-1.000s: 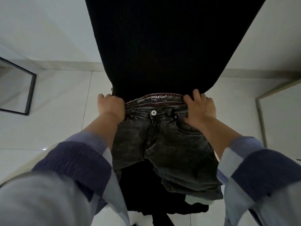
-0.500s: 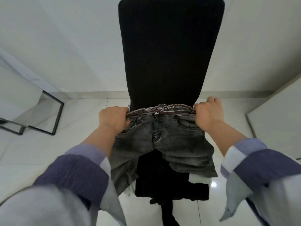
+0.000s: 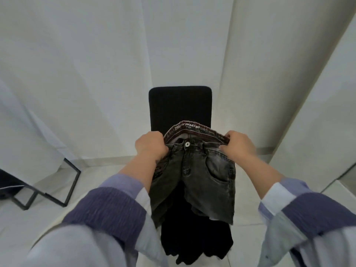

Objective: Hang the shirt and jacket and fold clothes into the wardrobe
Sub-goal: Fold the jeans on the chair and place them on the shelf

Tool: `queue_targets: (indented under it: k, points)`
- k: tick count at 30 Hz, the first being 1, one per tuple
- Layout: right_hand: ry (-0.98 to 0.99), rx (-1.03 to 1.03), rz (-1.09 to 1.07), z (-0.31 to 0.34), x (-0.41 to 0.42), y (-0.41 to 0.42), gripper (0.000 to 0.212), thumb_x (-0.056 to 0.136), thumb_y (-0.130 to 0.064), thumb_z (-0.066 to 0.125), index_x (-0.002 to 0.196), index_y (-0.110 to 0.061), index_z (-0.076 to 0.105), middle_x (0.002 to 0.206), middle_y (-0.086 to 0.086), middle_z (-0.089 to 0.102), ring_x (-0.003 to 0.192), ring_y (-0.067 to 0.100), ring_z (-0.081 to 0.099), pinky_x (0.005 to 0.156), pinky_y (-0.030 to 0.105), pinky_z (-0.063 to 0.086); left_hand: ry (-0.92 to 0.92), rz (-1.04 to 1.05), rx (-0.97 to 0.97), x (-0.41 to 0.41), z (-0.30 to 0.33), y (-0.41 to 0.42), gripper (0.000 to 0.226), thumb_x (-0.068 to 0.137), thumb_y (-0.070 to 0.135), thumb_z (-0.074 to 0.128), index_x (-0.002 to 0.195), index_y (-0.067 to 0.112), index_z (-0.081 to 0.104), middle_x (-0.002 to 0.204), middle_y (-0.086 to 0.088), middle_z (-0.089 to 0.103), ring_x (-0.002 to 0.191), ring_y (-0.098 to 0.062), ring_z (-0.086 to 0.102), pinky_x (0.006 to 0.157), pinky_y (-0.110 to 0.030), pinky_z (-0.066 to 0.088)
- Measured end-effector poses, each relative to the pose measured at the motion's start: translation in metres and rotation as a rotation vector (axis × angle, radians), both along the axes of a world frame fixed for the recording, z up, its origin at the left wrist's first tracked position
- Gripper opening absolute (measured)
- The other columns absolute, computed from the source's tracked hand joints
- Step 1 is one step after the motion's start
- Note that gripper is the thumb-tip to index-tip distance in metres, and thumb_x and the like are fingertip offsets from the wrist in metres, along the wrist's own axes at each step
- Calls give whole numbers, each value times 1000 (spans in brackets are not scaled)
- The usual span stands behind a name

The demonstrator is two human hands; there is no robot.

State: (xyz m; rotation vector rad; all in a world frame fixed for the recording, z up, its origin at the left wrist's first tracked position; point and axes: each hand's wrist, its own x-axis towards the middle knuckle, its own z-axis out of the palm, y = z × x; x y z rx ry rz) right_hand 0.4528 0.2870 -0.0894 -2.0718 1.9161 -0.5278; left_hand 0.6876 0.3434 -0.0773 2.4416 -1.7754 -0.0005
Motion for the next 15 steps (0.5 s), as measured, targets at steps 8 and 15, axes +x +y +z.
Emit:
queue_targets:
  k: [8,15]
  points:
    - [-156,-93,62,95,-53,54,21,75,-27,76,86,-19,60,86,4,62,82,24,58,66,26,39,317,10,-203,-100,78,31,21,81,27,61,70,12,52,66,-1,50,65,-23,52,57,-26,40]
    - [-489,-140,104,126,-122,106,16,75,-20,77,84,-11,67,81,4,67,74,20,62,60,26,44,711,-58,-287,-214,112,60,18,78,23,62,76,6,63,75,-7,64,69,-24,62,54,-26,44]
